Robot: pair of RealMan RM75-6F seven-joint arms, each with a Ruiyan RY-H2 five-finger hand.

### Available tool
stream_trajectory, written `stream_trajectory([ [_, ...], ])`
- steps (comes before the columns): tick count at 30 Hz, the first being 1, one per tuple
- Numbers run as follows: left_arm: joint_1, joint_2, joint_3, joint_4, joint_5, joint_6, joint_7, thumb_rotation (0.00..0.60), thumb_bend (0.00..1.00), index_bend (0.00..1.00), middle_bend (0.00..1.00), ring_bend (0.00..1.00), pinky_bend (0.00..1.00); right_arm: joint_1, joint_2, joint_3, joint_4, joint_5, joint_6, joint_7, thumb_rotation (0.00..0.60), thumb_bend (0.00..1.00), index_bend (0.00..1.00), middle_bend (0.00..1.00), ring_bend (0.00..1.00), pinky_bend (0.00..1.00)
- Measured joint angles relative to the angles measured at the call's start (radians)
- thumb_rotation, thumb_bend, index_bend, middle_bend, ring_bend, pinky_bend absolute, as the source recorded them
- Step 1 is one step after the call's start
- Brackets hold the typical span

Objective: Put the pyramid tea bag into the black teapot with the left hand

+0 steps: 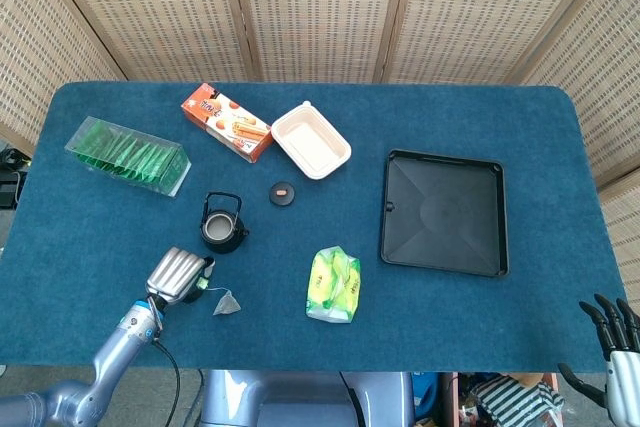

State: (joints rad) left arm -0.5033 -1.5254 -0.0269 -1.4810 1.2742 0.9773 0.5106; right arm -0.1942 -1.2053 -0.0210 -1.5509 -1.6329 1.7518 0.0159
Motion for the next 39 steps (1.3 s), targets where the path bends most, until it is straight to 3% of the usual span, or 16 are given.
stream_trajectory([
  [21,-0.029,-0.017,0.005,0.007,-0.052,-0.020,0.021,0.600,0.27,0.53,0.72,0.67,0.68,-0.010,-0.003,0.001,0.004,0.006,-0.002,0.004,0.600,0.10,0.20,0.20,0.06,0.17],
  [39,-0.040,-0.013,0.015,0.005,-0.085,-0.027,0.017,0.600,0.38,0.56,0.73,0.67,0.68,-0.011,-0.003,0.003,0.004,0.009,-0.008,0.004,0.600,0.10,0.20,0.20,0.06,0.17],
])
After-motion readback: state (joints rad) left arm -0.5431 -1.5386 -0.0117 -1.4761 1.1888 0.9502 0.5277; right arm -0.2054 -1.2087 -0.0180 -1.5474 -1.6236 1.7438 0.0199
